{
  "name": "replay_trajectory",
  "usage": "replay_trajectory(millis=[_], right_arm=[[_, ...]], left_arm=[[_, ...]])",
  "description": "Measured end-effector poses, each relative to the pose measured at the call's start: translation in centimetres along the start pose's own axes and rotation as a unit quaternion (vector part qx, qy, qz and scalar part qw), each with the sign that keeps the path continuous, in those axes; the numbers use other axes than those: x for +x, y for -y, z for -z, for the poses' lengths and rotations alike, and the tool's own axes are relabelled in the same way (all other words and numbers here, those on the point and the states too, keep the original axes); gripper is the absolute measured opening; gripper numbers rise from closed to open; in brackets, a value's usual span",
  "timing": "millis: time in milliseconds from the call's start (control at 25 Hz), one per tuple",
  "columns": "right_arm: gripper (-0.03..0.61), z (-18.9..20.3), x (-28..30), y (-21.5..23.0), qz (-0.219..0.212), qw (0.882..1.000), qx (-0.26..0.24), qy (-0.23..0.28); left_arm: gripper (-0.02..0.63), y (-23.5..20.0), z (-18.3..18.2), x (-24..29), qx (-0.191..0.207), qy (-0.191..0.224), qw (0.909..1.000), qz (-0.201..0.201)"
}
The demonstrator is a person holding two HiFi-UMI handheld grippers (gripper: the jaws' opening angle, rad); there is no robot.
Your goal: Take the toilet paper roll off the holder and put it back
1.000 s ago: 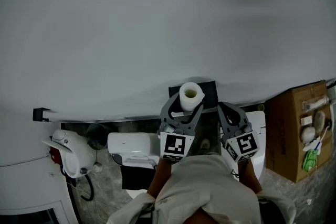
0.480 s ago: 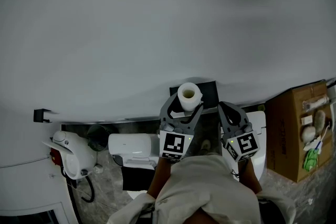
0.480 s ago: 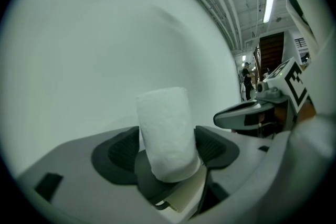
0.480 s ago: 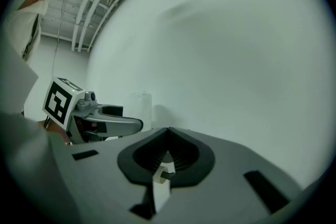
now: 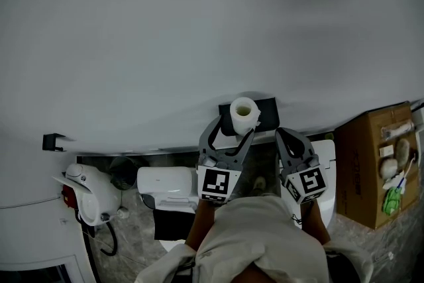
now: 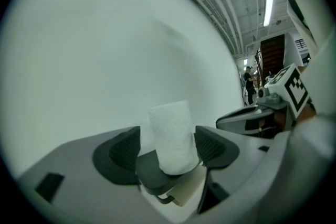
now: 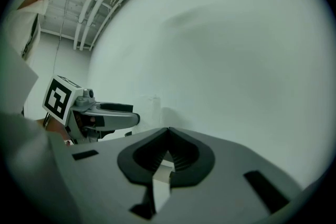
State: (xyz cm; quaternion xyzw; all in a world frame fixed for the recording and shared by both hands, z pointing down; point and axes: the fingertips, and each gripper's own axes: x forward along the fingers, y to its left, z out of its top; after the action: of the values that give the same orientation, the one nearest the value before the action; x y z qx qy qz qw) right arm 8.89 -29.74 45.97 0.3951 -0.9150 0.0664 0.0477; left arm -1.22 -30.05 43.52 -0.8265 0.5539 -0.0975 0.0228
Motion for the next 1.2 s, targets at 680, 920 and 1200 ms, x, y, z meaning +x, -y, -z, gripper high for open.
replay_trajectory(millis=[680,920,1200], right_arm=[[-0.005,0.5,-2.3,-4.6,-0.010,1.000,-0.015,-0.008],[-0.005,0.5,-2.3,-4.6,-0.012,1.000,-0.019,-0.007],[-0.005,0.7,-2.1,-4.4,-0.022,1.000,-0.015,-0.011]], left_arm=[[0.272,0.8,1.0,-5.3,-0.017,0.019,0.9995,0.020],[0.270,0.8,1.0,-5.6,-0.021,0.018,0.9995,0.017],[0.267,0.7,0.9,-5.3,-0.017,0.021,0.9996,0.008]])
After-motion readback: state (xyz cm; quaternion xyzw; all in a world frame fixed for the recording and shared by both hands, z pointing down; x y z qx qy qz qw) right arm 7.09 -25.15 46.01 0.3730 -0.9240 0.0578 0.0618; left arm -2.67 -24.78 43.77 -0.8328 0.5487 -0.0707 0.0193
